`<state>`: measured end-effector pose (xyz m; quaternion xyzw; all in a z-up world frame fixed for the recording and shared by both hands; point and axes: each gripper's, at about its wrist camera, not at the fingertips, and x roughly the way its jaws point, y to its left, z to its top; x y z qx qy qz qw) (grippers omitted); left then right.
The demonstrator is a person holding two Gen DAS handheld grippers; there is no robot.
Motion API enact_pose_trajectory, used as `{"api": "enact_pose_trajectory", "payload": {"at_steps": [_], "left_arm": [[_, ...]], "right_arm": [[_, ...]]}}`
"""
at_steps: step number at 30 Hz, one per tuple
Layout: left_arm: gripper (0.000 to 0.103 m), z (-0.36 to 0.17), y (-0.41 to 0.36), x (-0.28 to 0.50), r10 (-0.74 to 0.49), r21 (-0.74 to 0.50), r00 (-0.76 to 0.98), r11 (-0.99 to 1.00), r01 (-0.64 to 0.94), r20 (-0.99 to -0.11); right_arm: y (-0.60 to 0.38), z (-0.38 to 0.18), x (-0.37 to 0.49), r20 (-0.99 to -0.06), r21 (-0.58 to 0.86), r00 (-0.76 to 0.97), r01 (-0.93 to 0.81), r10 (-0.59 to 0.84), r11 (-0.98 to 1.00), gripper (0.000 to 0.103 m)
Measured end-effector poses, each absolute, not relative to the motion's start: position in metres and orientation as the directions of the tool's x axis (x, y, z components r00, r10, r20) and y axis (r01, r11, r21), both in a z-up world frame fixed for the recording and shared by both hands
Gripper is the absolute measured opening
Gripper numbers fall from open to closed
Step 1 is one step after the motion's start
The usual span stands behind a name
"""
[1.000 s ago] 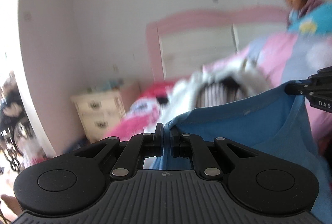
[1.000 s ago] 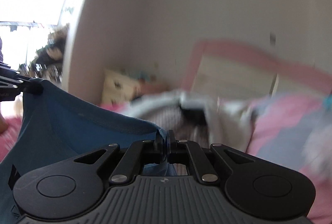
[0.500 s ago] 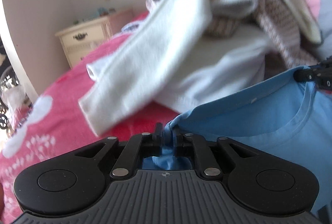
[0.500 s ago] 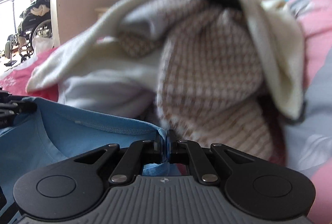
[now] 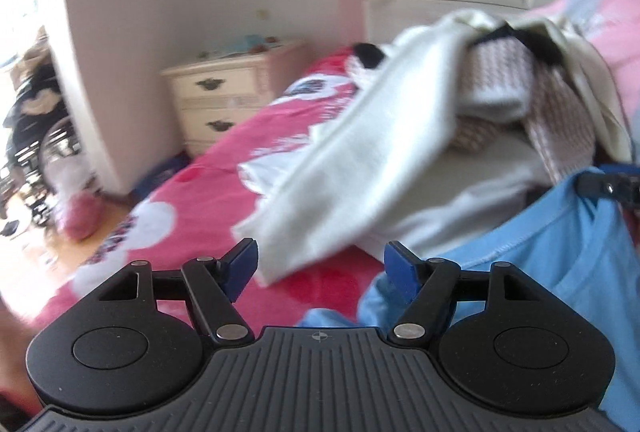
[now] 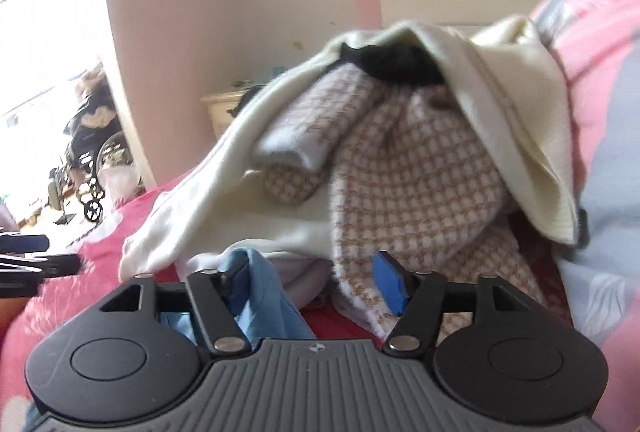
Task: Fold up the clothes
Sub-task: 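Lower the blue T-shirt flat onto the bedspread and open both grippers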
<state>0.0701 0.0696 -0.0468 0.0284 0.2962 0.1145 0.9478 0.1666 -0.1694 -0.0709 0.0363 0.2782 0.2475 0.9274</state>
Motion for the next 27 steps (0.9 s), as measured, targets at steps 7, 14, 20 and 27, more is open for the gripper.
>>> {"api": "enact_pose_trajectory", "payload": {"at_steps": [7,14,20,27], "left_arm": [[0.072,-0.015,0.093,0.034,0.339,0.088,0.746,0.931,-0.355,-0.573],[0.076,-0.028,0.120,-0.006,0.340,0.079,0.710,0.924,-0.374,-0.617],[0.076,-0.066,0.139,-0.018,0.225,0.026,0.699,0.959,-0.283,-0.679],[0.076,-0.090,0.145,-0.012,0.092,-0.053,0.697,0.982,-0.184,-0.711]], "right_arm": [[-0.144,-0.105,0.188,-0.805,0.021,0.531,-0.418,0.263,0.908,0.080],[-0.137,-0.072,0.143,-0.761,-0.149,0.606,-0.511,0.231,0.847,0.087],[-0.146,-0.022,0.100,-0.645,-0.091,0.670,-0.543,0.366,0.834,0.088],[-0.125,-0.011,0.034,-0.639,0.136,0.468,-0.712,0.611,0.689,0.080]]}}
